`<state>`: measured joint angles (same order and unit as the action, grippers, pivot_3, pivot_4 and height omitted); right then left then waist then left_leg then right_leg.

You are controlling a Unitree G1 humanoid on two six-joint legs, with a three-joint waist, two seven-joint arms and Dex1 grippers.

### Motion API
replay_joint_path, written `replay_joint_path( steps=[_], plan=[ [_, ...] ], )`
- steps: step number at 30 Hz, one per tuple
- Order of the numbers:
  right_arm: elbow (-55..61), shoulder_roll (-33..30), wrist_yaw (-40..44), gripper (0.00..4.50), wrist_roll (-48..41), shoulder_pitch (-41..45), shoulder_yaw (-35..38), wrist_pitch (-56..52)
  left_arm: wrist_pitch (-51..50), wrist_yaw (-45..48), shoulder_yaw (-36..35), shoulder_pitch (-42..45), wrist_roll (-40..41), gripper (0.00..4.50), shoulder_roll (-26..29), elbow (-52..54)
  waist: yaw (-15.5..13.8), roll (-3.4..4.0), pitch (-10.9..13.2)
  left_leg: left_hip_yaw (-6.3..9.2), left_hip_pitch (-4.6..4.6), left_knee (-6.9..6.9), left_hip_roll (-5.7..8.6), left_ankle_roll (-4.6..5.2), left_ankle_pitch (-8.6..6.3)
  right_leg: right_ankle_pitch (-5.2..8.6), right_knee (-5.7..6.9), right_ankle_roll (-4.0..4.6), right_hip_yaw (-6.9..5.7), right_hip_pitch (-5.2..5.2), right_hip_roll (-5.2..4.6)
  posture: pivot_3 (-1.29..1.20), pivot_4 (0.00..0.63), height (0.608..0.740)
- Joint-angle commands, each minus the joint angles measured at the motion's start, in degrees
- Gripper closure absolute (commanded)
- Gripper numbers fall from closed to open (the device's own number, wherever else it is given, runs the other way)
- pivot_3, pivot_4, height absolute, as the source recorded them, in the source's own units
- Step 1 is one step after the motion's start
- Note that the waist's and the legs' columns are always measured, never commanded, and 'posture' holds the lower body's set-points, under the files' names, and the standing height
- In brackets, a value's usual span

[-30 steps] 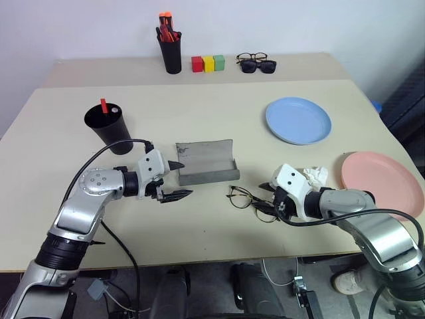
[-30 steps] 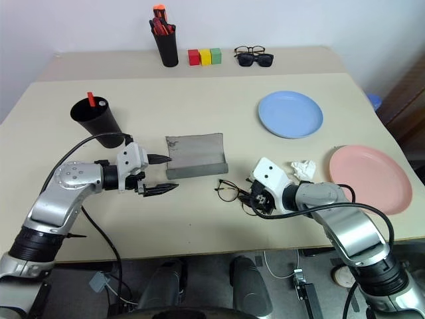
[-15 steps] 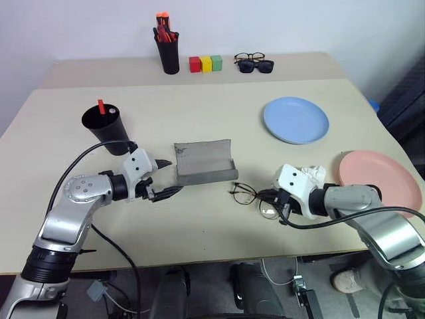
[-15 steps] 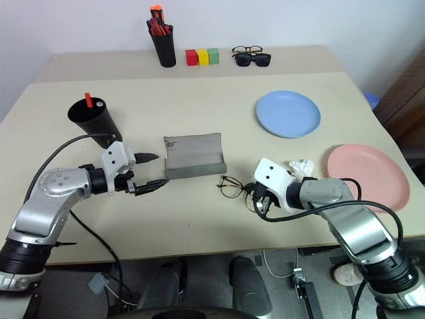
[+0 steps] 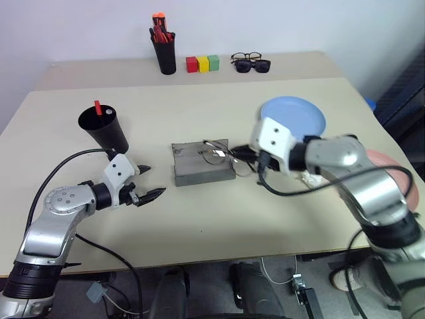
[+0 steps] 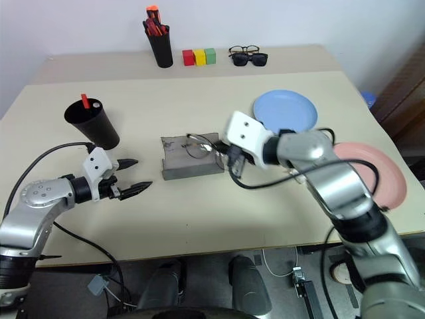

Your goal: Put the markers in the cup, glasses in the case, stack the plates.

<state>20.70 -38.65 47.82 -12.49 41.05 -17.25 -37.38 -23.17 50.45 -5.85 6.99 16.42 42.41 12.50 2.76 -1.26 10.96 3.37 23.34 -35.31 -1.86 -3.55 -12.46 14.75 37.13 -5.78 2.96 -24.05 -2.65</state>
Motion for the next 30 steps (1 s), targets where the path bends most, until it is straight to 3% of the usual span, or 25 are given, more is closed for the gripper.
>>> replay_joint_path(
  steps=[1, 8, 16, 24, 27, 30],
  plan=[
    [-9.3, 5.5, 1.5, 4.4, 5.1, 5.8, -5.7, 8.6, -1.5, -0.3, -2.3, -0.8, 2.1, 0.55, 0.7, 3.0, 0.0, 0.0, 0.0, 0.0, 0.01, 0.03, 0.0, 0.0, 0.0, 0.0, 0.02, 0.0, 0.0, -0.03, 0.0, 0.0, 0.15, 0.74],
    [-29.7, 12.4, 2.2, 4.4, 13.3, 9.4, -9.9, 24.3, -5.3, -1.2, -5.1, -3.8, 5.3, 0.55, 1.3, 7.9, -0.6, -0.01, 0.0, -0.01, 0.13, 0.0, 0.05, -0.01, 0.01, -0.01, 0.05, -0.01, -0.02, -0.11, -0.08, 0.0, 0.15, 0.74],
    [-33.0, 12.8, 4.6, 4.4, 15.5, 7.7, -8.9, 30.0, -8.7, -2.5, -7.3, -5.7, 8.3, 0.55, 1.4, 11.6, -0.1, 0.0, 0.0, 0.0, 0.09, 0.03, 0.01, -0.01, 0.0, -0.01, 0.11, 0.01, -0.01, -0.16, -0.02, 0.0, 0.15, 0.74],
    [-33.7, 13.3, 8.4, 4.4, 15.4, 6.7, -8.8, 33.0, -8.7, -2.8, -5.8, -1.1, 8.3, 0.55, 1.7, 9.1, -0.3, 0.0, 0.0, 0.0, 0.09, 0.02, 0.02, -0.01, 0.01, -0.01, 0.12, 0.01, -0.01, -0.15, -0.03, 0.0, 0.15, 0.74],
    [-33.8, 13.9, 8.5, 3.52, 15.1, 6.9, -7.9, 32.2, -8.3, -2.8, -5.4, 1.6, 8.8, 0.55, 0.8, 7.0, -0.2, 0.0, 0.0, 0.0, 0.09, 0.02, 0.02, -0.01, 0.01, -0.01, 0.12, 0.0, -0.01, -0.14, -0.03, 0.0, 0.15, 0.74],
    [-33.6, 14.6, 5.0, 2.03, 16.2, 7.5, -5.9, 32.1, -10.1, -4.0, -4.8, 8.2, 10.6, 1.45, -2.2, 2.3, -0.3, -0.01, 0.0, 0.0, 0.08, 0.01, 0.03, -0.02, 0.01, -0.02, 0.14, 0.0, -0.01, -0.14, -0.02, 0.0, 0.15, 0.74]
  ],
)
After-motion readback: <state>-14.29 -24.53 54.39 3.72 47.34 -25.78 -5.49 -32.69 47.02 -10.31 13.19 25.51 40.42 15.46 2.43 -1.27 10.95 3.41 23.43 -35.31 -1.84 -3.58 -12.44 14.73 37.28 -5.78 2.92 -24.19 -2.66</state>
